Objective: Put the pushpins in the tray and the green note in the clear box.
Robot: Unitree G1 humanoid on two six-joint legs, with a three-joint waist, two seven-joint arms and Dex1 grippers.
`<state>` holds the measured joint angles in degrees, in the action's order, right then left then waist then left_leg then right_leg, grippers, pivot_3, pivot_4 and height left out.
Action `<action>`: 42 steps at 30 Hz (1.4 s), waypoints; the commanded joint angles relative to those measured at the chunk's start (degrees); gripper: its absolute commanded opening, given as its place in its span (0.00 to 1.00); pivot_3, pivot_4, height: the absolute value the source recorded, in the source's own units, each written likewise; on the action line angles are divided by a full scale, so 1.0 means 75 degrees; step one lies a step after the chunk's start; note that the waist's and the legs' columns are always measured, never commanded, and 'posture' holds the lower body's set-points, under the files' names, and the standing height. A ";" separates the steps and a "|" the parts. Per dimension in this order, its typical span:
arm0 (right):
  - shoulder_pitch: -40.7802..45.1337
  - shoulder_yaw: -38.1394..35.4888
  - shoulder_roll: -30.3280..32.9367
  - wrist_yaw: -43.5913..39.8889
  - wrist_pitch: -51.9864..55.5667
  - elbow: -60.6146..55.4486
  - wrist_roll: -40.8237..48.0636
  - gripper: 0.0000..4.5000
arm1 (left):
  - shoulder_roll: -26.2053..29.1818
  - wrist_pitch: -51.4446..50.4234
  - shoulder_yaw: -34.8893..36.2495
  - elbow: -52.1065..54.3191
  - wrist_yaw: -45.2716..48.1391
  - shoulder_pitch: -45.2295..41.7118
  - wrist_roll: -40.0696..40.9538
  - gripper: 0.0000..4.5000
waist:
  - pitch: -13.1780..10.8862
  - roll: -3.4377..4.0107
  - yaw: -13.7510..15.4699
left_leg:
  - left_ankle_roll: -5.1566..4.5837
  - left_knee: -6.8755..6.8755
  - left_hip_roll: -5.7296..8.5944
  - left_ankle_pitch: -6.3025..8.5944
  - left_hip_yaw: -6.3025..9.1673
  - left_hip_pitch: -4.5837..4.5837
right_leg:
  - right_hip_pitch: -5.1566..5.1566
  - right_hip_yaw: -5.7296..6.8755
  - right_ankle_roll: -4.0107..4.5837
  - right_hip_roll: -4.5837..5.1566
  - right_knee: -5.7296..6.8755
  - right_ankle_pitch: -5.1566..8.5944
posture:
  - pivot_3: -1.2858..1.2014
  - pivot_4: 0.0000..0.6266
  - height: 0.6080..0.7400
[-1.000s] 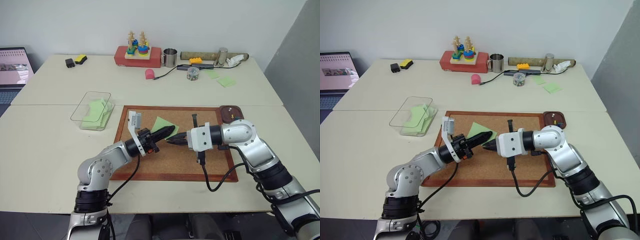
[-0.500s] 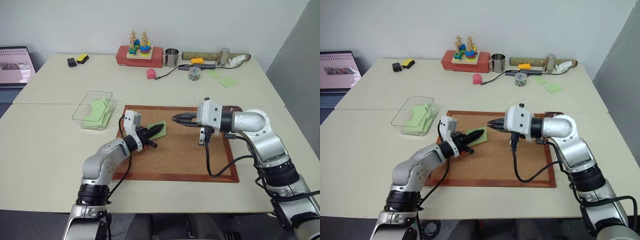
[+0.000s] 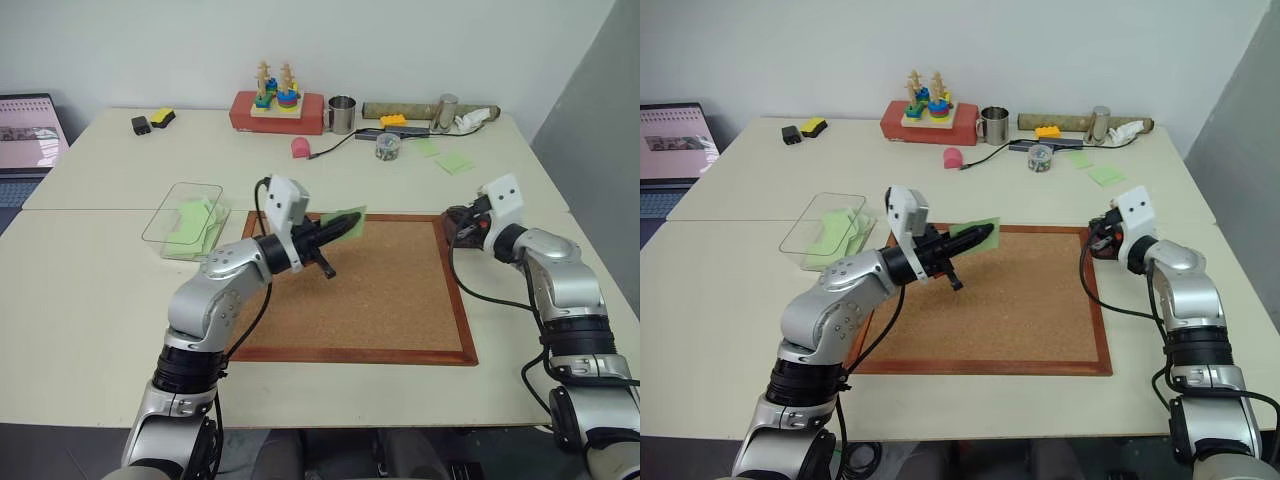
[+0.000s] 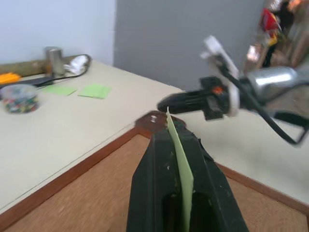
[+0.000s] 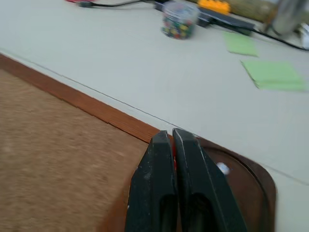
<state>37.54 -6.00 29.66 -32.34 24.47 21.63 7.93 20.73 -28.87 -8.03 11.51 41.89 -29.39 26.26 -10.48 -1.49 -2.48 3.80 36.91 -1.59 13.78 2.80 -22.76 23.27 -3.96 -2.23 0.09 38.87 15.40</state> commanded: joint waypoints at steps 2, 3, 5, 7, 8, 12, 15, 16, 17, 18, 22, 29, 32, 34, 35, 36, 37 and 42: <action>0.0455 -0.0362 0.0038 0.0269 0.0201 0.0570 0.0184 0.00 | 0.0068 0.0426 -0.0290 0.0343 0.0263 0.0204 -0.0292 0.01 | -0.0001 0.0002 -0.0019 | 0.0000 0.0000 -0.0001 0.0000 0.0000 -0.0001 | 0.0001 0.0001 0.0000 -0.0001 0.0000 0.0000 | 0.52 0.24 1.00; 0.0523 -0.0402 0.0022 0.0278 0.0216 0.0700 0.0227 0.00 | 0.0061 0.0439 -0.0311 0.0348 0.0309 0.0224 -0.0290 0.01 | -0.0002 0.0002 -0.0022 | 0.0000 0.0001 -0.0001 0.0000 -0.0001 -0.0001 | 0.0001 0.0000 0.0000 -0.0001 0.0000 0.0000 | 0.52 0.24 1.00; 0.0686 -0.0506 -0.0004 0.0288 0.0258 0.1007 0.0307 0.00 | 0.0056 0.0465 -0.0337 0.0350 0.0367 0.0243 -0.0317 0.01 | -0.0002 0.0002 -0.0027 | 0.0000 0.0005 0.0000 0.0000 -0.0001 -0.0003 | 0.0001 0.0000 -0.0001 -0.0001 0.0001 0.0000 | 0.52 0.24 1.00; 0.0848 -0.0618 -0.0028 0.0304 0.0292 0.1324 0.0383 0.05 | 0.0049 0.0485 -0.0346 0.0337 0.0383 0.0245 -0.0351 0.00 | -0.0002 0.0002 -0.0041 | -0.0001 0.0005 0.0000 0.0000 -0.0002 -0.0003 | 0.0001 0.0000 -0.0001 0.0000 0.0001 0.0000 | 0.52 0.24 1.00; 0.0931 -0.0669 -0.0040 0.0309 0.0288 0.1492 0.0427 0.10 | 0.0047 0.0491 -0.0344 0.0327 0.0395 0.0245 -0.0363 0.00 | -0.0001 0.0002 -0.0049 | -0.0001 0.0006 0.0001 0.0000 -0.0004 -0.0003 | 0.0001 -0.0001 -0.0001 0.0000 0.0001 0.0000 | 0.52 0.24 1.00; 0.1268 -0.0726 -0.0069 0.0267 0.0081 0.2152 0.0495 0.28 | 0.0058 0.0522 -0.0328 0.0300 0.0400 0.0252 -0.0385 0.00 | -0.0002 0.0002 -0.0059 | -0.0001 0.0004 0.0000 0.0000 -0.0002 -0.0005 | 0.0001 0.0000 -0.0001 0.0000 -0.0001 0.0000 | 0.52 0.24 1.00; 0.1385 -0.0717 -0.0074 0.0251 -0.0055 0.2429 0.0456 0.46 | 0.0063 0.0542 -0.0330 0.0301 0.0342 0.0286 -0.0443 0.00 | -0.0002 0.0002 -0.0064 | -0.0001 0.0004 0.0000 0.0000 -0.0003 -0.0004 | 0.0001 0.0000 -0.0001 0.0000 -0.0001 0.0000 | 0.52 0.24 1.00; 0.1407 -0.0713 -0.0073 0.0244 -0.0084 0.2486 0.0454 0.50 | 0.0055 0.0550 -0.0325 0.0295 0.0319 0.0291 -0.0458 0.00 | -0.0002 0.0002 -0.0066 | -0.0001 0.0004 0.0000 0.0000 -0.0002 -0.0005 | 0.0001 0.0000 -0.0001 0.0000 -0.0001 0.0000 | 0.52 0.24 1.00; 0.1420 -0.0706 -0.0073 0.0236 -0.0109 0.2529 0.0452 0.53 | 0.0046 0.0553 -0.0316 0.0291 0.0298 0.0295 -0.0467 0.00 | -0.0002 0.0002 -0.0067 | -0.0001 0.0004 0.0000 0.0000 -0.0003 -0.0005 | 0.0001 -0.0001 -0.0001 0.0000 -0.0001 0.0000 | 0.52 0.24 1.00; 0.1425 -0.0700 -0.0072 0.0227 -0.0126 0.2558 0.0451 0.59 | 0.0038 0.0559 -0.0306 0.0287 0.0280 0.0301 -0.0474 0.00 | -0.0002 0.0002 -0.0070 | -0.0001 0.0004 0.0000 0.0000 -0.0003 -0.0005 | 0.0001 -0.0001 -0.0002 0.0000 -0.0001 0.0000 | 0.52 0.24 1.00; 0.1446 -0.0689 -0.0050 0.0197 -0.0192 0.2659 0.0444 0.80 | 0.0014 0.0567 -0.0280 0.0270 0.0274 0.0314 -0.0496 0.00 | -0.0002 0.0002 -0.0079 | -0.0001 0.0004 0.0000 0.0000 -0.0002 -0.0005 | 0.0001 0.0000 -0.0001 0.0000 -0.0001 0.0000 | 0.52 0.24 1.00; 0.1429 -0.0619 0.0063 0.0327 -0.0701 0.2780 0.0236 0.99 | -0.0011 0.0578 -0.0252 0.0230 0.0287 0.0298 -0.0511 0.00 | -0.0002 0.0002 -0.0082 | -0.0001 0.0004 0.0000 0.0000 -0.0002 -0.0005 | 0.0001 0.0000 -0.0002 0.0000 -0.0001 0.0000 | 0.52 0.24 1.00; 0.1391 -0.0764 0.0034 0.0312 -0.0768 0.2546 0.0420 0.99 | 0.0023 0.0485 -0.0116 0.0259 0.0257 0.0284 -0.0419 0.00 | -0.0002 0.0002 -0.0083 | -0.0001 0.0004 0.0000 0.0000 -0.0002 -0.0004 | 0.0001 0.0000 -0.0001 0.0000 0.0000 0.0000 | 0.52 0.24 1.00; 0.1182 -0.1046 -0.0014 0.0075 -0.0407 0.1834 0.0935 0.99 | 0.0139 0.0377 0.0115 0.0261 0.0187 0.0255 -0.0356 0.00 | -0.0003 0.0004 -0.0082 | -0.0001 0.0004 0.0000 0.0000 -0.0003 -0.0005 | 0.0001 -0.0001 -0.0002 0.0000 -0.0001 0.0000 | 0.52 0.24 1.00; 0.0955 -0.1088 0.0022 -0.0142 -0.0184 0.1337 0.1141 0.99 | 0.0217 0.0371 0.0242 0.0203 0.0111 0.0250 -0.0408 0.00 | -0.0003 0.0005 -0.0080 | -0.0001 0.0005 0.0000 0.0000 -0.0002 -0.0005 | 0.0001 -0.0001 -0.0001 0.0000 0.0000 0.0000 | 0.52 0.24 1.00; 0.0645 -0.1095 0.0069 -0.0377 0.0095 0.0692 0.1379 0.99 | 0.0323 0.0396 0.0388 0.0132 0.0042 0.0264 -0.0487 0.00 | -0.0003 0.0005 -0.0075 | -0.0001 0.0004 -0.0001 0.0000 -0.0001 -0.0005 | 0.0002 0.0001 -0.0002 -0.0001 0.0001 0.0001 | 0.52 0.24 1.00; 0.0376 -0.1101 0.0101 -0.0539 0.0366 0.0122 0.1587 0.99 | 0.0409 0.0417 0.0512 0.0079 -0.0027 0.0284 -0.0544 0.00 | -0.0003 0.0005 -0.0072 | -0.0001 0.0003 -0.0002 0.0000 0.0004 -0.0007 | 0.0002 0.0004 -0.0002 -0.0001 0.0001 0.0001 | 0.52 0.24 1.00; -0.0920 -0.0568 0.0400 -0.1631 0.1353 -0.3304 0.2694 0.99 | 0.0677 0.0473 0.1713 -0.0586 -0.1336 0.0099 -0.0927 0.00 | -0.0006 0.0010 -0.0054 | -0.0001 0.0001 -0.0006 0.0001 0.0017 -0.0010 | 0.0003 0.0018 -0.0004 -0.0002 0.0001 0.0002 | 0.52 0.24 1.00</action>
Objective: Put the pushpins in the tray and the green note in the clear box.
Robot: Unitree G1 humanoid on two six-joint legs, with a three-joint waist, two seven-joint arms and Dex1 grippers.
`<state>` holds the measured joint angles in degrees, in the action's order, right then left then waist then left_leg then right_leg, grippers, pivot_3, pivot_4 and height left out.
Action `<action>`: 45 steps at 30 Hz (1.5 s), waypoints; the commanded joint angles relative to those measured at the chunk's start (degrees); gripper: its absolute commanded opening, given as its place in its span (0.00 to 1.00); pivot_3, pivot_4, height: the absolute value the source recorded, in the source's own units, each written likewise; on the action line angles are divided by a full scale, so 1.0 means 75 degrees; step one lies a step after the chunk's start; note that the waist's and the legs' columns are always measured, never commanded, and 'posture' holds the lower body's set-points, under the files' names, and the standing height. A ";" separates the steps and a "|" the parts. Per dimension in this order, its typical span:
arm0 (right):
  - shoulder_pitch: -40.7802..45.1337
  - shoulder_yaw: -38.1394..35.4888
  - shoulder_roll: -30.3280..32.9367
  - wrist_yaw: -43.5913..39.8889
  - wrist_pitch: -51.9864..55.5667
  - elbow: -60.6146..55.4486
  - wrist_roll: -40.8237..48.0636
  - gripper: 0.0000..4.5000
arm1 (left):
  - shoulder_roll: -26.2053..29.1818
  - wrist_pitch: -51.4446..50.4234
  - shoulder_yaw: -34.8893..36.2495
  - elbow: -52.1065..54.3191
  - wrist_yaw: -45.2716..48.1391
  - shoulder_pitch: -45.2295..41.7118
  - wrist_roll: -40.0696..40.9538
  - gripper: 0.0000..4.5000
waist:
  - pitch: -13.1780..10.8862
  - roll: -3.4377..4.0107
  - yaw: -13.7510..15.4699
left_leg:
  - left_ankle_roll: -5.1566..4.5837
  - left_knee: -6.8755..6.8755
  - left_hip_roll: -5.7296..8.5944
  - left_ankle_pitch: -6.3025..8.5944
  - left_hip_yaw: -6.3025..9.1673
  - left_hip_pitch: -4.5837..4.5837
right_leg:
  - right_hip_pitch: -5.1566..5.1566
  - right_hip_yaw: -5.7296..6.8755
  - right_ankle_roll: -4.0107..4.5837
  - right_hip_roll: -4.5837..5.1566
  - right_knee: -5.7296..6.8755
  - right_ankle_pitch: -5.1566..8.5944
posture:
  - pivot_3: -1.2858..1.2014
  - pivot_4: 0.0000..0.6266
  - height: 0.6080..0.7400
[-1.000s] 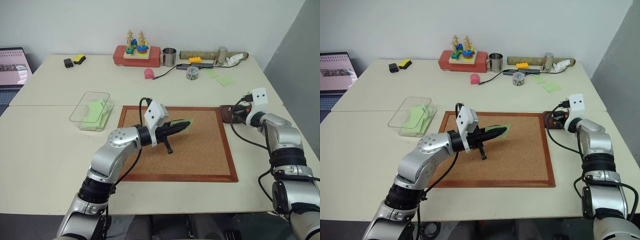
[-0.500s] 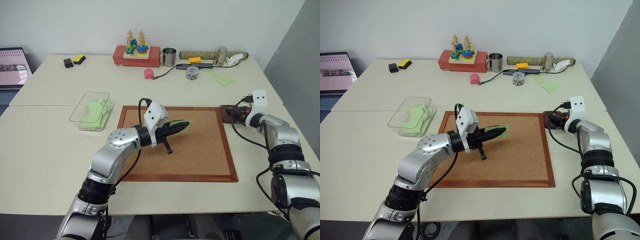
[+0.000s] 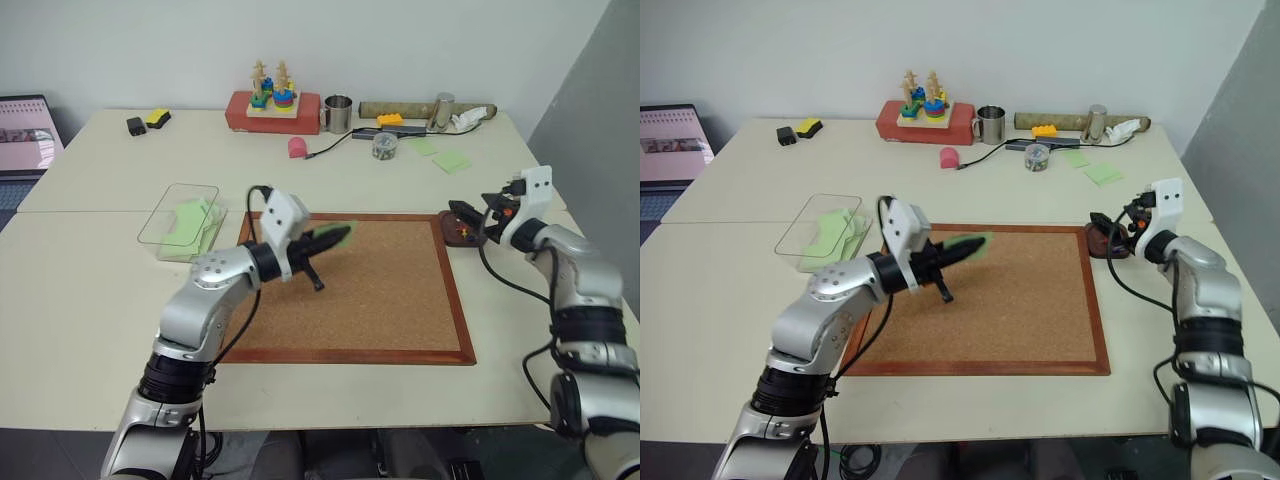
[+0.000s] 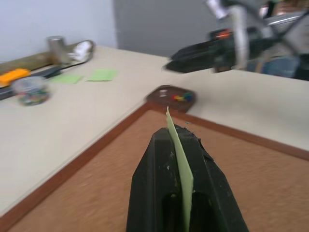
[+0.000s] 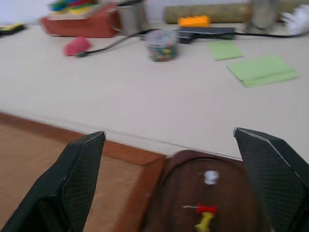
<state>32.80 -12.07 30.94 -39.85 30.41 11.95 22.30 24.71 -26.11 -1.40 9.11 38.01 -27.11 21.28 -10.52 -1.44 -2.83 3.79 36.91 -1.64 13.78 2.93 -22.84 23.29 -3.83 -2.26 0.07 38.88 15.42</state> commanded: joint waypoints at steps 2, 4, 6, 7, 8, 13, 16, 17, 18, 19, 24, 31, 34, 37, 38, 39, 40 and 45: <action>-0.0421 0.0467 0.0134 -0.0673 0.1113 -0.3122 0.1321 0.99 | 0.0255 0.0337 0.1326 -0.0694 -0.1517 -0.0275 -0.0607 0.00 | -0.0003 0.0005 -0.0052 | 0.0000 0.0004 0.0000 0.0000 -0.0003 0.0002 | 0.0000 -0.0004 -0.0015 -0.0001 0.0002 0.0008 | 0.52 0.24 1.00; -0.0327 0.0732 -0.0097 -0.0564 0.1673 -0.4081 0.1926 0.99 | 0.0381 0.0646 0.1759 -0.1145 -0.2368 -0.0382 -0.1104 0.00 | -0.0003 0.0005 -0.0070 | 0.0000 0.0005 -0.0002 0.0000 -0.0003 0.0007 | 0.0000 -0.0006 -0.0034 -0.0002 0.0006 0.0019 | 0.52 0.24 1.00; -0.0152 0.0895 -0.0337 -0.0359 0.2090 -0.4632 0.2393 0.99 | 0.0554 0.0947 0.1967 -0.1565 -0.3008 -0.0497 -0.1579 0.00 | -0.0003 0.0004 -0.0068 | 0.0000 0.0004 -0.0005 0.0000 0.0007 0.0009 | 0.0000 0.0001 -0.0035 -0.0006 0.0009 0.0019 | 0.52 0.24 1.00; -0.0036 0.0973 -0.0452 -0.0261 0.2223 -0.4799 0.2546 0.99 | 0.0670 0.1119 0.2005 -0.1771 -0.3216 -0.0541 -0.1797 0.00 | -0.0003 0.0004 -0.0056 | 0.0000 0.0004 -0.0006 0.0000 0.0013 0.0007 | 0.0000 0.0007 -0.0034 -0.0008 0.0009 0.0019 | 0.52 0.24 1.00; 0.0115 0.1082 -0.0568 -0.0184 0.2314 -0.4917 0.2646 0.99 | 0.0732 0.1214 0.2143 -0.2014 -0.3506 -0.0639 -0.1916 0.00 | -0.0003 0.0004 -0.0038 | 0.0000 0.0004 -0.0006 0.0000 0.0016 0.0006 | 0.0000 0.0011 -0.0034 -0.0008 0.0009 0.0019 | 0.52 0.24 1.00; 0.0743 0.1276 -0.1061 0.0205 0.2671 -0.5084 0.3132 0.99 | 0.0701 0.1270 0.2628 -0.2969 -0.4224 -0.0959 -0.1917 0.00 | -0.0003 0.0001 0.0106 | 0.0000 0.0009 0.0004 0.0000 0.0014 -0.0007 | 0.0000 0.0017 -0.0005 0.0006 0.0000 -0.0003 | 0.52 0.24 1.00; 0.0851 0.1344 -0.1099 0.0275 0.2720 -0.5056 0.3205 0.99 | 0.0545 0.1309 0.2712 -0.3164 -0.4290 -0.0984 -0.1795 0.00 | -0.0002 -0.0005 0.0182 | 0.0001 0.0008 0.0005 0.0000 0.0018 -0.0012 | 0.0000 0.0028 -0.0004 0.0011 -0.0004 -0.0003 | 0.52 0.24 1.00; 0.0853 0.1375 -0.1102 0.0280 0.2695 -0.5032 0.3178 1.00 | 0.0471 0.1297 0.2771 -0.3185 -0.4285 -0.0999 -0.1691 0.09 | -0.0002 -0.0006 0.0189 | 0.0001 0.0008 0.0004 0.0000 0.0023 -0.0015 | 0.0000 0.0034 -0.0003 0.0011 -0.0006 -0.0004 | 0.52 0.24 1.00; 0.0844 0.1409 -0.1101 0.0282 0.2661 -0.5013 0.3140 1.00 | 0.0419 0.1287 0.2812 -0.3196 -0.4273 -0.1010 -0.1617 0.09 | -0.0002 -0.0007 0.0189 | 0.0001 0.0008 0.0005 0.0000 0.0023 -0.0016 | 0.0000 0.0034 -0.0002 0.0014 -0.0006 -0.0004 | 0.52 0.24 1.00; 0.0818 0.1455 -0.1095 0.0287 0.2618 -0.5004 0.3093 1.00 | 0.0365 0.1254 0.2854 -0.3194 -0.4251 -0.1019 -0.1522 0.17 | -0.0003 -0.0008 0.0187 | 0.0001 0.0008 0.0005 0.0000 0.0023 -0.0016 | 0.0000 0.0034 -0.0002 0.0014 -0.0006 -0.0004 | 0.52 0.24 1.00; 0.0715 0.1531 -0.1075 0.0372 0.2556 -0.5032 0.3068 1.00 | 0.0287 0.1106 0.2926 -0.3114 -0.4273 -0.0969 -0.1282 0.39 | -0.0003 -0.0008 0.0140 | 0.0001 0.0007 0.0000 0.0000 0.0024 -0.0012 | 0.0001 0.0034 -0.0001 0.0010 0.0002 -0.0005 | 0.52 0.24 1.00; 0.0479 0.1500 -0.0821 0.0422 0.2307 -0.4814 0.2692 1.00 | 0.0512 0.1127 0.2560 -0.2641 -0.3608 -0.0865 -0.1264 0.69 | -0.0002 -0.0008 0.0129 | 0.0001 0.0005 0.0000 0.0000 0.0024 -0.0012 | 0.0002 0.0034 -0.0001 0.0008 0.0002 -0.0004 | 0.52 0.24 1.00; 0.0110 0.1603 -0.0374 0.0403 0.1800 -0.4466 0.1884 1.00 | 0.0599 0.0666 0.1963 -0.1841 -0.2403 -0.0619 -0.0834 0.84 | -0.0001 -0.0011 0.0163 | 0.0001 0.0005 0.0003 0.0000 0.0022 -0.0013 | 0.0002 0.0033 -0.0002 0.0010 -0.0002 -0.0004 | 0.52 0.24 1.00; -0.0295 0.1522 0.0048 0.0116 0.1510 -0.4246 0.1593 1.00 | 0.0881 -0.0060 0.1355 -0.0905 -0.1348 -0.0214 -0.0443 0.96 | -0.0001 -0.0012 0.0167 | 0.0002 0.0005 0.0010 0.0000 0.0014 -0.0015 | 0.0001 0.0028 -0.0002 0.0018 -0.0006 -0.0004 | 0.52 0.24 1.00; -0.0380 0.1509 0.0146 0.0052 0.1462 -0.4213 0.1547 1.00 | 0.0958 -0.0254 0.1259 -0.0704 -0.1132 -0.0127 -0.0333 0.99 | -0.0001 -0.0011 0.0146 | 0.0002 0.0005 0.0010 0.0000 0.0013 -0.0015 | 0.0001 0.0026 -0.0003 0.0018 -0.0007 -0.0004 | 0.52 0.24 1.00; -0.0536 0.1485 0.0327 -0.0076 0.1418 -0.4196 0.1485 1.00 | 0.1190 -0.0506 0.1055 -0.0358 -0.0655 0.0067 -0.0153 0.99 | -0.0002 -0.0013 0.0133 | 0.0002 0.0004 0.0009 0.0000 0.0008 -0.0012 | 0.0003 0.0020 -0.0002 0.0017 -0.0004 -0.0004 | 0.52 0.24 1.00; -0.0676 0.1453 0.0480 -0.0188 0.1375 -0.4186 0.1447 1.00 | 0.1414 -0.0726 0.0896 -0.0050 -0.0244 0.0250 -0.0009 0.99 | -0.0002 -0.0013 0.0119 | 0.0002 0.0004 0.0004 0.0000 0.0010 -0.0013 | 0.0005 0.0022 -0.0002 0.0010 -0.0003 -0.0004 | 0.52 0.24 1.00; -0.1221 0.1242 0.0987 -0.0550 0.1393 -0.4195 0.1490 1.00 | 0.2319 -0.1289 0.0706 0.0755 0.1102 0.0903 0.0539 0.99 | -0.0005 -0.0012 -0.0023 | 0.0001 -0.0007 -0.0012 0.0000 0.0011 -0.0003 | 0.0008 0.0018 -0.0012 -0.0009 0.0003 0.0014 | 0.52 0.24 1.00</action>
<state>24.51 -0.49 36.87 -42.55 41.80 -17.95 32.81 39.49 -34.90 3.33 11.36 42.28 -21.10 23.51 -10.55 -1.53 -3.00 3.80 36.85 -1.73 13.78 3.01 -22.86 23.35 -3.69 -2.45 0.00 38.92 15.60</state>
